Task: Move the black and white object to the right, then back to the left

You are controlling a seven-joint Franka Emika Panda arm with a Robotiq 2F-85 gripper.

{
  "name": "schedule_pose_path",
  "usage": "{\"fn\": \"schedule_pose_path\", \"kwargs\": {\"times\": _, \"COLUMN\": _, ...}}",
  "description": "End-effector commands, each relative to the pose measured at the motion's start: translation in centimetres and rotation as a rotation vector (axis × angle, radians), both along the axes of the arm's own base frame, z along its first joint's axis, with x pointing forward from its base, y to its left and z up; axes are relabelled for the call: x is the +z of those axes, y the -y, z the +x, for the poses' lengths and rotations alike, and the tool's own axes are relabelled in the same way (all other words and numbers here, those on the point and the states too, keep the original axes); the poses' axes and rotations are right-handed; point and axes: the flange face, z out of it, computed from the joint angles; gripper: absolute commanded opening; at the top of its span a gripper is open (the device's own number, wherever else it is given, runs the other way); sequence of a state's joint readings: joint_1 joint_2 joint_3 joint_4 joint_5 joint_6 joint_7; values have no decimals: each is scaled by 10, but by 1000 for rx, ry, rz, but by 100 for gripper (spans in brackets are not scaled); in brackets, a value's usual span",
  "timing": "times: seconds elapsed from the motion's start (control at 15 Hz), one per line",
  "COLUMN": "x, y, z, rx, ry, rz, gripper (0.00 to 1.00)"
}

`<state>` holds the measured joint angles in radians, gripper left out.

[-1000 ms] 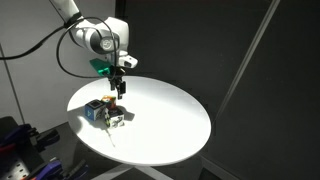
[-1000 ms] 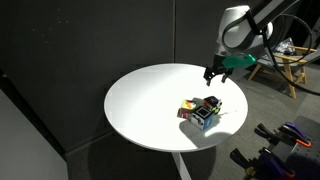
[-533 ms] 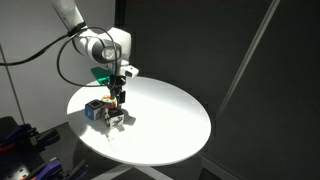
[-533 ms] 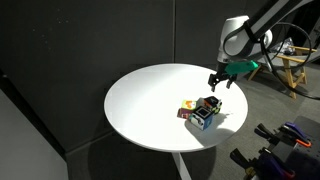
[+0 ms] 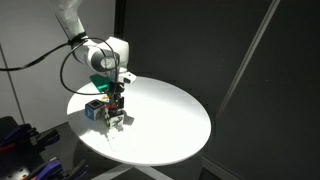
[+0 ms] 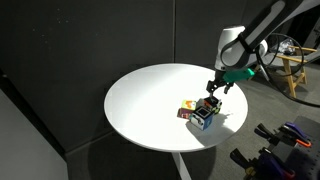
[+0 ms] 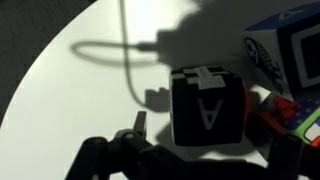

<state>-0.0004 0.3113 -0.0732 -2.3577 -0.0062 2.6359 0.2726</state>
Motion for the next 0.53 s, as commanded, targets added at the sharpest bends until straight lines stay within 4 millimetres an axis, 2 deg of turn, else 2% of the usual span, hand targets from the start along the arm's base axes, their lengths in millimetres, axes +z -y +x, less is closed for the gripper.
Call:
{"fn": "schedule_pose_path", "kwargs": {"times": 0.0, "x": -14, "y": -4, "z": 2, "rx": 36, "ry": 8, "rz": -9, "gripper": 100}}
{"fn": "schedule_pose_path", "kwargs": {"times": 0.47, "x": -40, "y": -5, "z": 0, "rx": 60, "ry": 0, "rz": -16, "gripper": 100}}
